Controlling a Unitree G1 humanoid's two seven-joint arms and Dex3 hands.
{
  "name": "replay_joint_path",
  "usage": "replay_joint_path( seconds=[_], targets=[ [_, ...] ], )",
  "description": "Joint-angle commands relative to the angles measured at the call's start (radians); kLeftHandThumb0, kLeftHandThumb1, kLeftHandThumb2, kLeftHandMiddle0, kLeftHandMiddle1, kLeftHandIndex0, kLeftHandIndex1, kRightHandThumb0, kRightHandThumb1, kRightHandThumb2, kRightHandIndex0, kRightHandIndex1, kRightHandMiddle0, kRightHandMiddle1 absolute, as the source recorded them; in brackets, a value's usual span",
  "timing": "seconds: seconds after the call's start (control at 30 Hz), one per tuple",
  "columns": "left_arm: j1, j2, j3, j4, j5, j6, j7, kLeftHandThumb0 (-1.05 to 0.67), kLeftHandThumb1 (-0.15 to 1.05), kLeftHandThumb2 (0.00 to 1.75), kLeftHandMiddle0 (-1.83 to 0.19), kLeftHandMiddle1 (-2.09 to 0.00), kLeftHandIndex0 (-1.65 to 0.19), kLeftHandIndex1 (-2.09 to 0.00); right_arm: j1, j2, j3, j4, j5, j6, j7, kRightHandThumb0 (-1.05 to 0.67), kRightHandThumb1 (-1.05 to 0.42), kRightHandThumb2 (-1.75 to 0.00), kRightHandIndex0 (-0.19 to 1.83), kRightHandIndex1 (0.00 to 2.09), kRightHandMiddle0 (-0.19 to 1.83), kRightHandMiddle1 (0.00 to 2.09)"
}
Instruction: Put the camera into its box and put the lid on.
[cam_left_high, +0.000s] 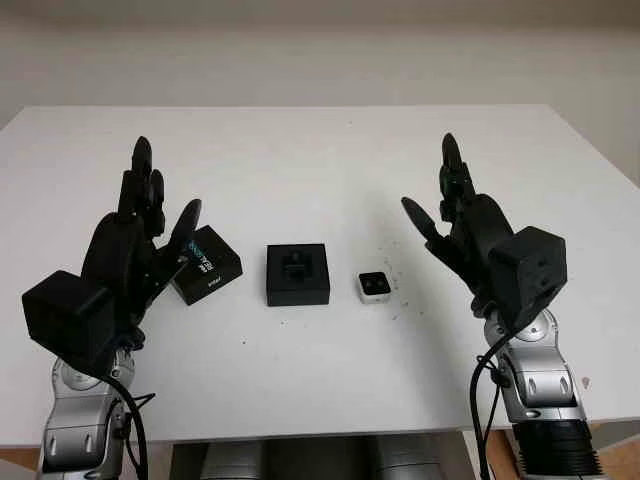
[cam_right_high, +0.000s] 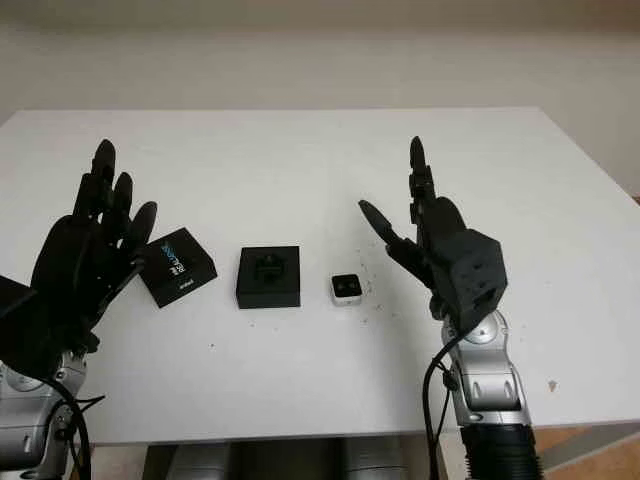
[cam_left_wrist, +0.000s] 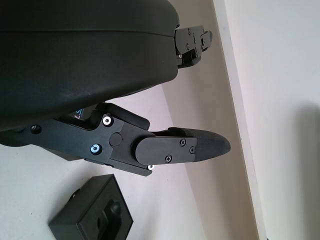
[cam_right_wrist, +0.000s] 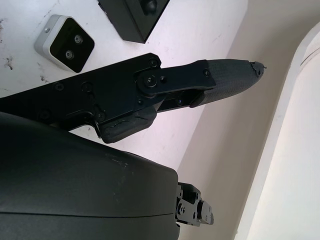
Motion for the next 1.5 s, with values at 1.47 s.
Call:
replay_joint_path(
  seconds=[1.47],
  targets=[
    [0.012, -0.004, -0.018, -0.009, 0.000, -0.010, 0.013, -0.60, 1.05, 0.42, 0.14, -0.05, 0.15, -0.05, -0.211, -0.400, 0.174, 0.371, -0.294, -0.499, 0.266, -0.73, -0.82, -0.05, 0.01, 0.04, 0.46, 0.17]
  ],
)
